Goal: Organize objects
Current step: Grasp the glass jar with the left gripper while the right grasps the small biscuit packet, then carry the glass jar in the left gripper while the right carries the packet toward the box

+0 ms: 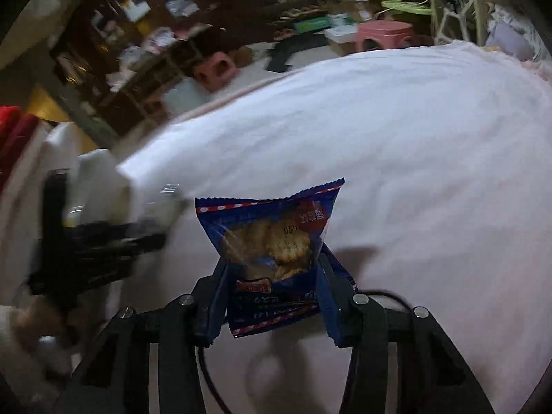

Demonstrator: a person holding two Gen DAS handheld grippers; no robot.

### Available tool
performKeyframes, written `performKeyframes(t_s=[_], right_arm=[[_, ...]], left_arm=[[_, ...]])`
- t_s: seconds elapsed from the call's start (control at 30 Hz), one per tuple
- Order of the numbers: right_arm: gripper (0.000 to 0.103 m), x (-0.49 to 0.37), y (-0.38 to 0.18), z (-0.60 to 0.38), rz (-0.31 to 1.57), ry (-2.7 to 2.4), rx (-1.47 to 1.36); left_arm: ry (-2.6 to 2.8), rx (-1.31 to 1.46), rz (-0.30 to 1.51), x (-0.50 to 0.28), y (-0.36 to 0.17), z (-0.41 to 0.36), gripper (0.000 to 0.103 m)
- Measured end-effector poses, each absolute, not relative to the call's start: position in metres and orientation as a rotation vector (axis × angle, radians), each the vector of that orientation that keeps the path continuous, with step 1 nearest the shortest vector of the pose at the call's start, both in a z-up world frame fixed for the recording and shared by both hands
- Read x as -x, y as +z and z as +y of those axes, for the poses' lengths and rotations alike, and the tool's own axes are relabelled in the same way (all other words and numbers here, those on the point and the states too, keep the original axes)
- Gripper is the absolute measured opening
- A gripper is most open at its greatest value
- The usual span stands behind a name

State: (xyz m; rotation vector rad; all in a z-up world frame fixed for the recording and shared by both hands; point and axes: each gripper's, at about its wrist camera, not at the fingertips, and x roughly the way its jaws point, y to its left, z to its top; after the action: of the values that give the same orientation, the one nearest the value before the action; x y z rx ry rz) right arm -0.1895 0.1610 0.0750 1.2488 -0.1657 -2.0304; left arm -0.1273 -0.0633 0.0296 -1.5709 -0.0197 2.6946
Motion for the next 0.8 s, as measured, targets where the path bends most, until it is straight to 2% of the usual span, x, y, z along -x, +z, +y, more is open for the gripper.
performKeyframes(t_s=[0.17,0.27,0.43,0.5,0.67,0.8], right_arm=[[0.044,0.163,0.109,0.179,-0.469,-1.972,-1.131],[0.044,0.156,0.120,0.178,-0.586,-1.917,-1.107],[0.044,0.148,0.124,0.147,-0.407,-1.939,-1.167],[0.044,0.145,0.117,0.141,-0.399,-1.917,-1.197],[0.044,0.141,0.093,0.129,-0.381,-1.892,-1.309],[0.044,0.133,0.086,0.128,-0.372,-1.865,-1.332]], left_arm=[[2.737,1.471,-0.139,0.081,0.049,-0.059,0.038],[2.788,1.391,-0.114,0.060,0.072,-0.053,0.037],[2.759,1.386,-0.145,0.055,0.081,-0.050,0.036],[2.763,1.425,-0.144,0.053,0.072,-0.055,0.036],[2.752,1.414,-0.391,0.045,0.066,-0.080,0.036],[2.749,1.403,-0.504,0.043,0.064,-0.091,0.037]])
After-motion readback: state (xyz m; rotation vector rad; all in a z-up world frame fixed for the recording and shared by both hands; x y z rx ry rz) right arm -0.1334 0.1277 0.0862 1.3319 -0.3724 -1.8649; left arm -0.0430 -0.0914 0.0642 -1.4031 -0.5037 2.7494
